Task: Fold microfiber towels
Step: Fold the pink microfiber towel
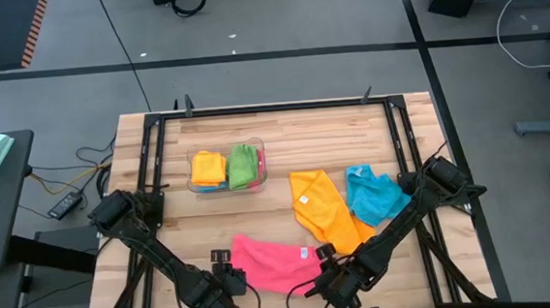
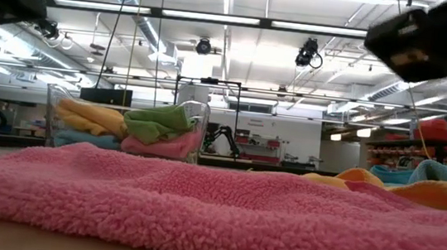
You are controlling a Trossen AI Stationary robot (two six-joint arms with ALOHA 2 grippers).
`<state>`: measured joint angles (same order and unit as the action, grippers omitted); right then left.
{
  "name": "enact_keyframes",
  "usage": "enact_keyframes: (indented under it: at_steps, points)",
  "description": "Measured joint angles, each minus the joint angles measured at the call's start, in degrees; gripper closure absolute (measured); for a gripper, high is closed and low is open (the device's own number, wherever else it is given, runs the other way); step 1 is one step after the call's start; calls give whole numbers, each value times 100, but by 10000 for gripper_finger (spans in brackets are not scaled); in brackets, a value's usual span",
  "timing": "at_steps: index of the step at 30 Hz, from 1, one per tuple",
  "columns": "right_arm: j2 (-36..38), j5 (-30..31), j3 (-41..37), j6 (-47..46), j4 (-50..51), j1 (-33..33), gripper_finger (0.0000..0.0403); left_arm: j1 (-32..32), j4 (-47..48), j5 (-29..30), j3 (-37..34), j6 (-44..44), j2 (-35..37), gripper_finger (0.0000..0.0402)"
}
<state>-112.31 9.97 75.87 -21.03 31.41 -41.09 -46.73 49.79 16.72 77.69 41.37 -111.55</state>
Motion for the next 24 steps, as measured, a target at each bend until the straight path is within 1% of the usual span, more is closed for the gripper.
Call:
enact_keyframes:
  at_steps: [2,3,7,9,12,17,20,23,24]
  points:
    - [0,101,210,-45,53,-43,242,-48,-150,-10,-11,-27,-23,211]
    - [0,244,296,-49,22,-81,242,-78,-136,-9,-13,-52,-24,209]
    - [4,1261,338,65,-514,-286,242,-178,-57,212,-14,-22,-79,211]
    - [4,1736,263,-42,-837,-358,242,-211,-67,320,-12,-29,-143,218]
    - [4,2122,142,-474,-1045,-379,242,-280,-38,367,-17,-168,-309,228]
    - [4,2285,-142,-1218,-1599,-319,242,-308,92,559,10,-81,-498,238]
    - [2,2280,-242,-1423,-1635,-316,242,-310,97,580,13,30,-520,248]
    - [4,1988,-240,-1498,-1668,-318,242,-310,83,614,8,141,-522,262]
    - [2,1862,-240,-1687,-1664,-309,242,-312,76,626,5,151,-522,267]
